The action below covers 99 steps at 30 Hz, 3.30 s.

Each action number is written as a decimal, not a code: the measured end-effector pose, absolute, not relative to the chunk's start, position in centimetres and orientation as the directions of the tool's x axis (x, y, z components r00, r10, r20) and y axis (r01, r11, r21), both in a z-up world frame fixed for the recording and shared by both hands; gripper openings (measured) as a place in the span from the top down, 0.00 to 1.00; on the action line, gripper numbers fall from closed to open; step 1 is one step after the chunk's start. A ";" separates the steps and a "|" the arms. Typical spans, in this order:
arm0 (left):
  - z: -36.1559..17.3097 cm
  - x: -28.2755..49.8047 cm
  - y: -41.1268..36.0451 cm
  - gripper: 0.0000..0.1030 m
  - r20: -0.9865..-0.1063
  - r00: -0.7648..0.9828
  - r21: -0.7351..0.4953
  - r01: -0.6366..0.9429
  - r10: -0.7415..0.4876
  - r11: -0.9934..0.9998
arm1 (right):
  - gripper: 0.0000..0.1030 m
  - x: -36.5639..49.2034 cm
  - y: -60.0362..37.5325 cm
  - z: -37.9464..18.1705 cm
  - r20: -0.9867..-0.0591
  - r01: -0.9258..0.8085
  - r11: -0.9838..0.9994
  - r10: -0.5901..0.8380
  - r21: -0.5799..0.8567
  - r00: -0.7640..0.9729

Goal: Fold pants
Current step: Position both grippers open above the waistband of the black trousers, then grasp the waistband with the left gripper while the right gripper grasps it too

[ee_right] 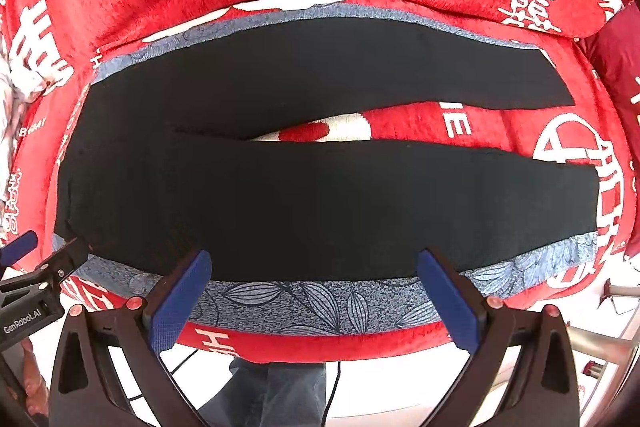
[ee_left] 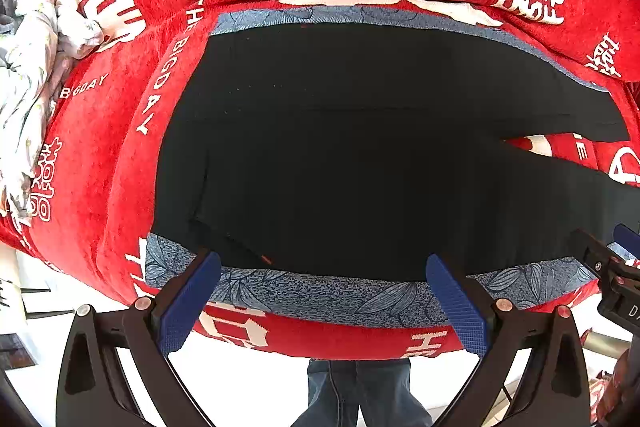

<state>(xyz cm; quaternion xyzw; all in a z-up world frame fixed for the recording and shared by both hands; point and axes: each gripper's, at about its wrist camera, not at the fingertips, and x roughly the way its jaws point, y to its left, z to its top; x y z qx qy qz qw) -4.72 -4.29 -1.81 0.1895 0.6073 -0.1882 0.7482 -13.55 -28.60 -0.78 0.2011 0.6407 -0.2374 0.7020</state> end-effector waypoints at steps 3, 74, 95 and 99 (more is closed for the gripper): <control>-2.1 -4.7 -4.3 0.00 -0.981 0.191 0.058 0.506 -0.046 0.860 | 0.00 -13.7 -28.8 -1.2 -0.995 0.589 0.808 -0.074 -0.023 0.062; -4.0 -4.9 -4.2 0.00 -0.986 0.166 0.064 0.488 -0.020 0.870 | 0.00 -14.4 -30.8 -3.4 -0.997 0.603 0.796 0.005 0.052 0.078; -12.6 -2.9 8.3 0.00 -0.848 -0.121 -0.529 0.158 -0.515 0.834 | 0.28 -25.1 -30.9 -15.5 -0.557 0.658 0.156 0.691 0.737 0.460; -11.1 -2.4 8.1 0.00 -0.808 -0.065 -0.588 0.167 -0.586 0.792 | 0.28 -24.2 -31.9 -14.7 -0.531 0.623 0.116 0.656 0.774 0.537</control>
